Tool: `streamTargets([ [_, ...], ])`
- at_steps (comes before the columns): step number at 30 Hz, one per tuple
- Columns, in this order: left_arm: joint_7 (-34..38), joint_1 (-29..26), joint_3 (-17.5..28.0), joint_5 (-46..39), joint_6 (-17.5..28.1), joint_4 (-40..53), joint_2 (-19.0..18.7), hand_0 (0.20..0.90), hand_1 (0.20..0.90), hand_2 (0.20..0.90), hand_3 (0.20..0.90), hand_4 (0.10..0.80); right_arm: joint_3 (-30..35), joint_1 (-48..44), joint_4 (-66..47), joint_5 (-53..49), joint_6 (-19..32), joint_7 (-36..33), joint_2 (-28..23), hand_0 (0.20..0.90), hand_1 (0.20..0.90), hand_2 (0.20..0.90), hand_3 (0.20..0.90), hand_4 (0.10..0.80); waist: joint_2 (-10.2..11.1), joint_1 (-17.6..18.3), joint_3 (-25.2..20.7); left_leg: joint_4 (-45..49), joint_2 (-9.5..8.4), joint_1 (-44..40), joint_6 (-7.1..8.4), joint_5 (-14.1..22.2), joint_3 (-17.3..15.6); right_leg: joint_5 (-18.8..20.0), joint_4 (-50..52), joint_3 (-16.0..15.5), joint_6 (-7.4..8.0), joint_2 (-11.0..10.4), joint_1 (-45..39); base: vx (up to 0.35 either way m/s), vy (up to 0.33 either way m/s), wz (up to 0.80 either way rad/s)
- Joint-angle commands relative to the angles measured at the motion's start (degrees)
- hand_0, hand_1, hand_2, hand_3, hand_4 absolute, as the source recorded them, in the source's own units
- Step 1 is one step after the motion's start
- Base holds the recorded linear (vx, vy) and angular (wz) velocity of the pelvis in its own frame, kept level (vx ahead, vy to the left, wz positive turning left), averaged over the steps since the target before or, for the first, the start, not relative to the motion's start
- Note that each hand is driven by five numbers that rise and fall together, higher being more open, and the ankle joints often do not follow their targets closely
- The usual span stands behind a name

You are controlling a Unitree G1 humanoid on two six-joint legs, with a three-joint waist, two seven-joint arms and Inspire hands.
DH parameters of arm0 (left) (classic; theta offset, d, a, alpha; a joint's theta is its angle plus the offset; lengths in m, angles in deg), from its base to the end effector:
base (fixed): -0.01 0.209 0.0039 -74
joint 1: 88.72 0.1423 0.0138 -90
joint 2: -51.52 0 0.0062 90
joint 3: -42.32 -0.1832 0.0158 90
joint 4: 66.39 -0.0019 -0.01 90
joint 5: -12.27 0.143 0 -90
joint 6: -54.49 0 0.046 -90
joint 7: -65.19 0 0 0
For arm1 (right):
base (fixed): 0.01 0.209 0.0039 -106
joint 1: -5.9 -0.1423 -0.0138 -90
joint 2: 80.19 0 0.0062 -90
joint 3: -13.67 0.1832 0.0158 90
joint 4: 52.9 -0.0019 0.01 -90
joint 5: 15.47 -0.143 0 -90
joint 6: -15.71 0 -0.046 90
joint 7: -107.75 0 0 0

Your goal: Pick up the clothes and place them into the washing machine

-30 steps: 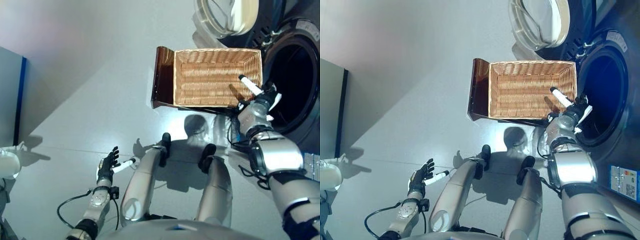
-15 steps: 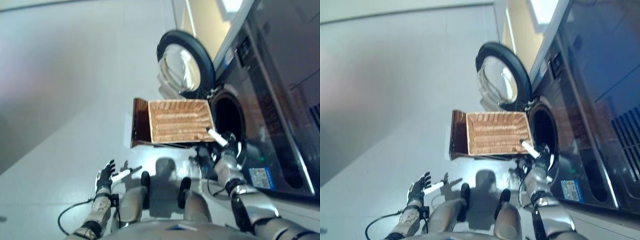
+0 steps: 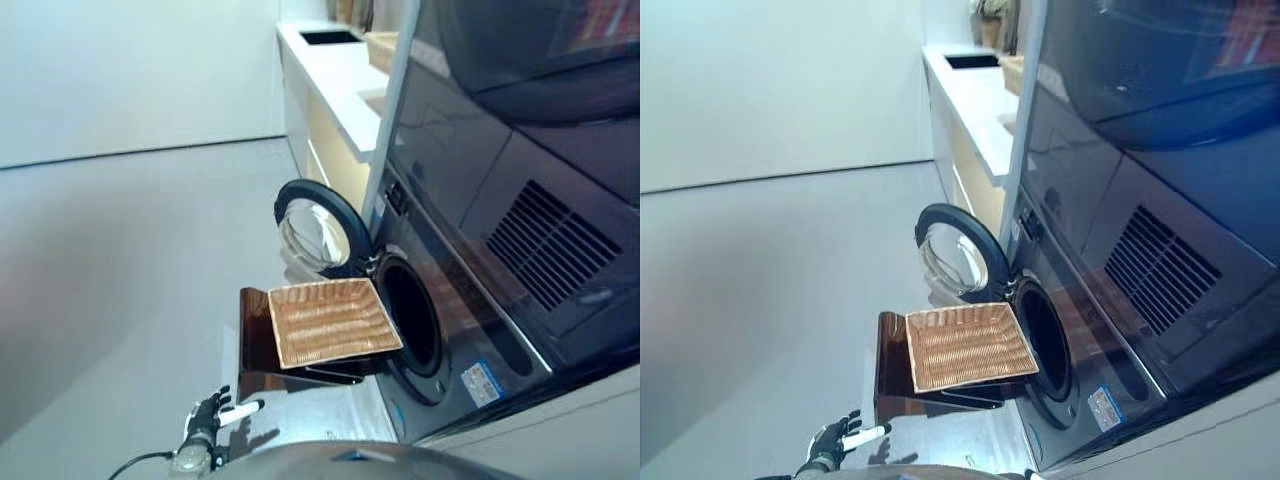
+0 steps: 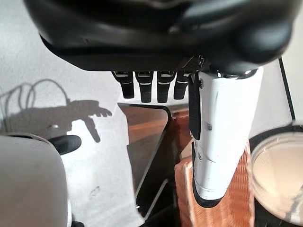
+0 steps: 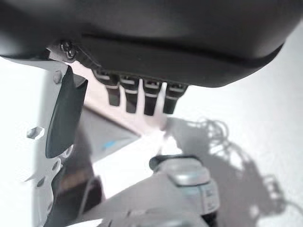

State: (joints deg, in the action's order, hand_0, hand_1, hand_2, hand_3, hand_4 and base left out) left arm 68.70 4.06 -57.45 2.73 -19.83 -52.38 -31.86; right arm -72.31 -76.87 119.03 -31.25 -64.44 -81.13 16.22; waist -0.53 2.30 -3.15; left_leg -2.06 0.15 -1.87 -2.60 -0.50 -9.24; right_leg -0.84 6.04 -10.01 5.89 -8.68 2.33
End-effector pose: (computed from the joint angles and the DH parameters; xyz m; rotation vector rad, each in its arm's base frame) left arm 0.0487 0.2001 -0.1272 0.1452 1.0994 0.1216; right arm -0.0051 -0.2156 -0.1295 0.0009 1.3453 -0.5462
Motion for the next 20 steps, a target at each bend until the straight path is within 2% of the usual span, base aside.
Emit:
streamTargets([
  [1,-1.1,0.0,0.5,3.8,0.4,-2.6,0.5,0.900,0.900,0.900,0.900,0.800,-2.5,-2.5,2.1,8.8,-0.6,-2.1,-2.5,0.900,0.900,0.900,0.900,0.800,1.0,-0.6,0.0,0.3,1.72,1.1,5.38,-1.1,-0.3,2.8,-4.8,-0.5,1.33,-0.9,-3.0,0.005,-0.045,0.02],
  [2,-1.0,-0.3,-0.5,5.1,0.2,-2.3,0.2,0.900,0.900,0.900,0.900,0.800,-5.4,-2.7,0.8,13.1,-1.0,-2.9,-2.7,0.900,0.900,0.900,0.900,0.800,0.9,-0.4,-0.3,0.3,1.87,0.8,5.41,-1.1,-0.2,2.6,-4.7,-0.2,1.12,-0.7,-3.2,-0.002,-0.031,-0.02],
  [7,-1.0,-1.1,-3.4,8.3,-0.1,-1.0,0.0,0.900,0.900,0.900,0.900,0.800,-10.5,-3.7,-1.8,18.0,-1.5,-2.4,-3.2,0.900,0.900,0.900,0.900,0.800,0.7,0.1,-0.2,0.6,2.18,0.8,5.47,-1.2,-0.2,2.3,-4.4,0.3,0.77,-0.3,-2.9,-0.026,-0.031,-0.01],
  [20,-1.9,-1.8,-4.5,8.7,-1.7,-1.7,1.9,0.900,0.900,0.900,0.900,0.800,-7.3,-6.0,3.1,16.4,-3.5,-3.0,-4.1,0.900,0.900,0.900,0.900,0.800,-0.1,0.3,-1.2,0.1,2.71,0.0,5.55,-1.1,0.7,1.7,-5.1,-0.3,0.48,0.3,-4.4,0.002,-0.006,-0.01],
])
